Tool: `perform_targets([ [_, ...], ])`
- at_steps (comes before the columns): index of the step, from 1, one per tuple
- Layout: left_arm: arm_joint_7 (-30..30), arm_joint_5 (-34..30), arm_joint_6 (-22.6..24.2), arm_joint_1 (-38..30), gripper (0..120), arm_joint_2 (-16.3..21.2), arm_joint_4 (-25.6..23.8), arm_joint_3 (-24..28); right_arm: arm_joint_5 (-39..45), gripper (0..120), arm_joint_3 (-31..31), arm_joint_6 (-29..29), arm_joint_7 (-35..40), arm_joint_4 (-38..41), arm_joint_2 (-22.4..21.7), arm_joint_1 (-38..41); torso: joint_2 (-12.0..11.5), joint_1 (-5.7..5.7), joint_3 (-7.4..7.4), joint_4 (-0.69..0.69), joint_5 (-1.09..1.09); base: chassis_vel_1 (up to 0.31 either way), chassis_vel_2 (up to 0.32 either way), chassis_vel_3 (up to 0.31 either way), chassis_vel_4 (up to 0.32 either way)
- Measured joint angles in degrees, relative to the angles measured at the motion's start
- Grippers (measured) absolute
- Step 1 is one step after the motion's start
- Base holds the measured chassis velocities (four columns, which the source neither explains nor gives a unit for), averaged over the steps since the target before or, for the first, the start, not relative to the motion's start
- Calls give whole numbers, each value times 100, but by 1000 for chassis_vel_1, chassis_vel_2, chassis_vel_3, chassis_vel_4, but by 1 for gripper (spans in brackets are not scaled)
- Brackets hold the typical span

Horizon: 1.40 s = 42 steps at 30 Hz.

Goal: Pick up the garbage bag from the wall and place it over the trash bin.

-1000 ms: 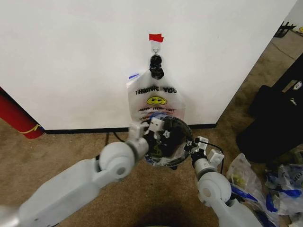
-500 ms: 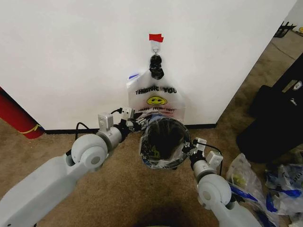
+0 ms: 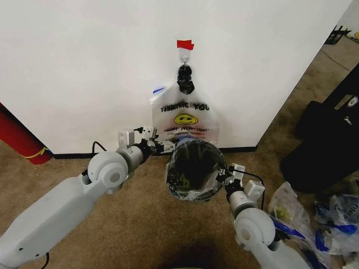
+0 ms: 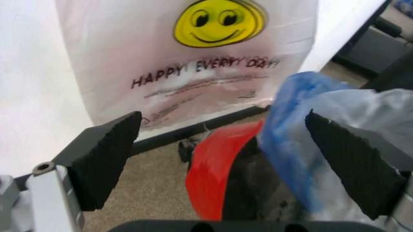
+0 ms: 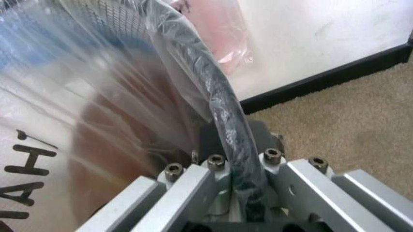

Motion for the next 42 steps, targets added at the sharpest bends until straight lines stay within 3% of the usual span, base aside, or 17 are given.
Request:
perform_targets([
  [9, 40, 22, 39, -137, 100, -37, 361, 110, 109, 0, -8, -18, 19, 70, 4, 12, 0, 0, 0, 0, 0, 0, 0, 0, 0],
  [15, 192, 53, 78, -319, 100, -83, 955, 274, 299, 0, -1, -35, 34, 147, -49, 16, 0, 0, 0, 0, 0, 0, 0, 0, 0],
  [29, 323, 326, 92, -331, 98, -153, 1353, 348, 482, 0, 58, -49, 106, 237, -120, 51, 0, 0, 0, 0, -1, 0, 0, 0, 0],
  [36, -295, 416, -136, 114, 100, 52, 498, -217, 529, 0, 126, -43, 165, 148, -76, 99, 0, 0, 0, -1, 0, 0, 0, 0, 0],
  [39, -560, 775, -173, 697, 100, 262, -331, -533, 630, 0, 171, -41, 319, 93, 53, 127, 0, 0, 0, 3, 1, 0, 0, 0, 0],
  [41, -613, 838, -173, 783, 100, 282, -476, -544, 641, 0, 193, -41, 358, 87, 90, 116, 0, 0, 0, 6, 2, 0, 0, 0, 0],
  [42, -698, 1000, -166, 934, 100, 280, -810, -513, 639, 0, 258, -40, 447, 88, 168, 50, 0, 0, -1, 4, -1, 0, 0, 0, 0],
])
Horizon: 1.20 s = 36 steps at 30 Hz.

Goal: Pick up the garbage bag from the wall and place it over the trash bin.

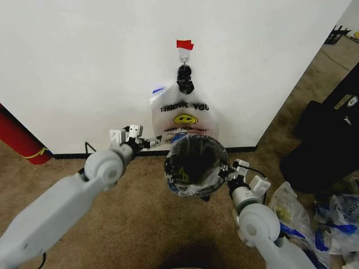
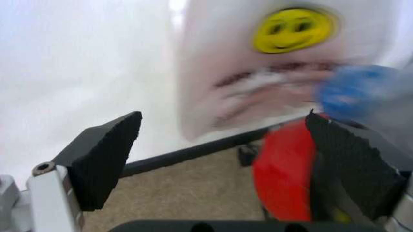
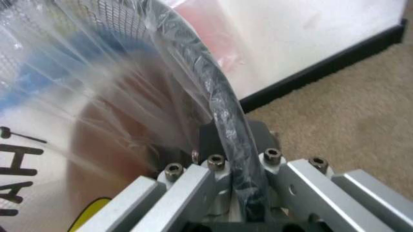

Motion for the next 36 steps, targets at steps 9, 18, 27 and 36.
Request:
perform_targets([
  [9, 281, 1275, 367, 331, 100, -26, -962, 482, -254, 0, 36, 32, 259, -74, 163, -33, 0, 0, 0, -1, 0, 0, 0, 0, 0],
  [18, -241, 877, 766, -29, 100, -474, -715, 1155, -571, 0, 11, 72, 180, -153, 200, -63, 0, 0, 0, -4, 3, 0, 0, 0, 0],
  [27, -635, 1288, 756, -40, 100, -737, 101, 1247, -678, 0, -24, 80, 112, -169, 275, -79, 0, 0, 1, -4, 1, 0, 0, 0, 0],
  [36, -606, 1261, 606, 119, 100, -428, -9, 1007, -647, 0, -34, 90, 65, -199, 205, -27, 0, 0, 1, -3, 1, 0, 0, 0, 0],
])
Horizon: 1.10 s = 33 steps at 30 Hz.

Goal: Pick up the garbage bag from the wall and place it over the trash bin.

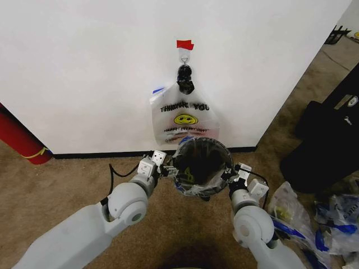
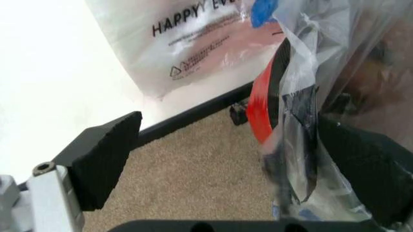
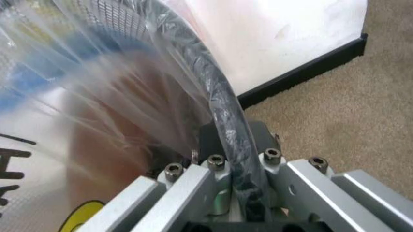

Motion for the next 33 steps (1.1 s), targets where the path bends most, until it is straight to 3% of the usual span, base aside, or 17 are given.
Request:
perform_targets([
  [11, 130, -62, -144, 48, 100, 84, -102, -73, 44, 0, 19, 5, 10, -7, -44, 29, 0, 0, 0, -1, 0, 0, 0, 0, 0],
  [33, 536, -40, -551, -86, 100, -152, 764, -25, 292, 0, -8, -28, 1, 197, -124, -8, 0, 0, 0, -1, -1, 0, 0, 0, 0],
])
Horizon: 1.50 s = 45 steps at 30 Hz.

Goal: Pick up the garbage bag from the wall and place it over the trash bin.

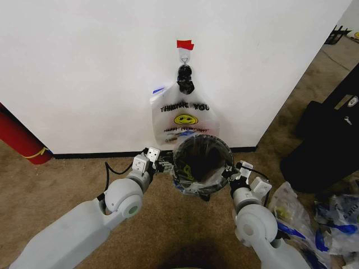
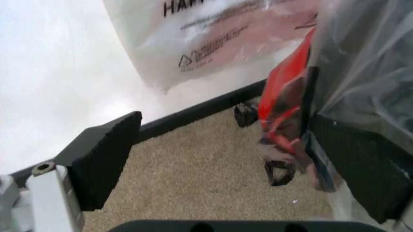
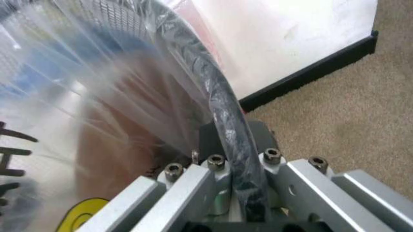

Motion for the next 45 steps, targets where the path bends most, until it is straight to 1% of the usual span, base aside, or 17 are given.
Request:
perform_targets([
  [9, 110, 26, -14, 30, 100, 102, 178, -65, 157, 0, -10, -9, -31, 48, -81, 29, 0, 0, 0, 1, 2, 0, 0, 0, 0],
  [16, -26, 39, -252, 344, 100, 216, -66, -390, 531, 0, 73, -75, 108, 22, -69, 61, 0, 0, 0, 0, 3, 0, 0, 0, 0],
  [19, -47, 76, -392, 557, 100, 201, -131, -614, 617, 0, 99, -88, 147, 10, -68, 59, 0, 0, 0, 0, 2, 0, 0, 0, 0],
  [21, -47, 80, -403, 572, 100, 197, -134, -629, 628, 0, 103, -90, 150, 10, -67, 59, 0, 0, 0, 0, 2, 0, 0, 0, 0],
  [24, -32, 150, -742, 1049, 100, 94, -208, -1115, 846, 0, 131, -199, 253, 28, -76, 69, 0, 0, 0, -1, 1, 0, 0, 0, 0],
  [25, 10, 166, -970, 1373, 100, -3, -261, -1461, 989, 0, 141, -365, 348, 40, -94, 96, 0, 0, 0, -1, 2, 0, 0, 0, 0],
  [27, 265, 414, -1678, 2186, 100, -281, -335, -2336, 1091, 0, 182, -538, 396, 19, -163, 119, 0, 0, -1, 1, 1, 0, 0, 0, 0],
  [28, 265, 414, -1678, 2186, 100, -281, -335, -2336, 1091, 0, 182, -538, 396, 19, -163, 119, 0, 0, -1, 1, 1, 0, 0, 0, 0],
  [31, 715, 1049, -2735, 3253, 100, -666, -404, -3285, 1559, 0, 287, -794, 525, 36, -203, 175, 0, 0, -1, 3, 2, 0, 0, 0, 0],
  [33, 1008, 1361, -3399, 3780, 100, -976, -482, -3681, 1960, 0, 451, -1036, 610, 105, -212, 128, 0, -1, -1, 7, 0, 0, 0, 0, 0],
  [34, 1177, 1465, -3680, 3921, 100, -1128, -515, -3791, 2111, 0, 660, -1219, 632, 185, -187, -29, 0, -1, -1, 0, 1, 0, 0, 0, 0],
  [35, 1315, 1519, -3833, 4091, 100, -1276, -610, -3937, 2234, 0, 775, -1336, 640, 210, -166, -88, 0, 0, -1, -9, -1, 0, 0, 0, 0],
  [36, 1315, 1519, -3833, 4091, 100, -1276, -610, -3937, 2234, 0, 775, -1336, 640, 210, -166, -88, 0, 0, -1, -9, -1, 0, 0, 0, 0],
  [38, 1535, 1599, -3943, 4497, 100, -1549, -834, -4258, 2453, 0, 858, -1517, 653, 217, -117, -83, 1, 0, -1, -6, 4, 0, 0, 0, 0],
  [41, 1847, 1748, -4088, 5172, 100, -1927, -1186, -4721, 2651, 0, 820, -1769, 675, 200, -33, -21, 0, -1, -1, 6, 0, 0, 0, 0, 0],
  [42, 1847, 1748, -4088, 5172, 100, -1927, -1186, -4721, 2651, 0, 820, -1769, 675, 200, -33, -21, 0, -1, -1, 6, 0, 0, 0, 0, 0],
  [45, 1957, 1937, -4181, 5601, 100, -2135, -1472, -4845, 2704, 0, 681, -1908, 722, 99, 96, 65, 0, -1, -1, 1, 3, 0, 0, 0, 0],
])
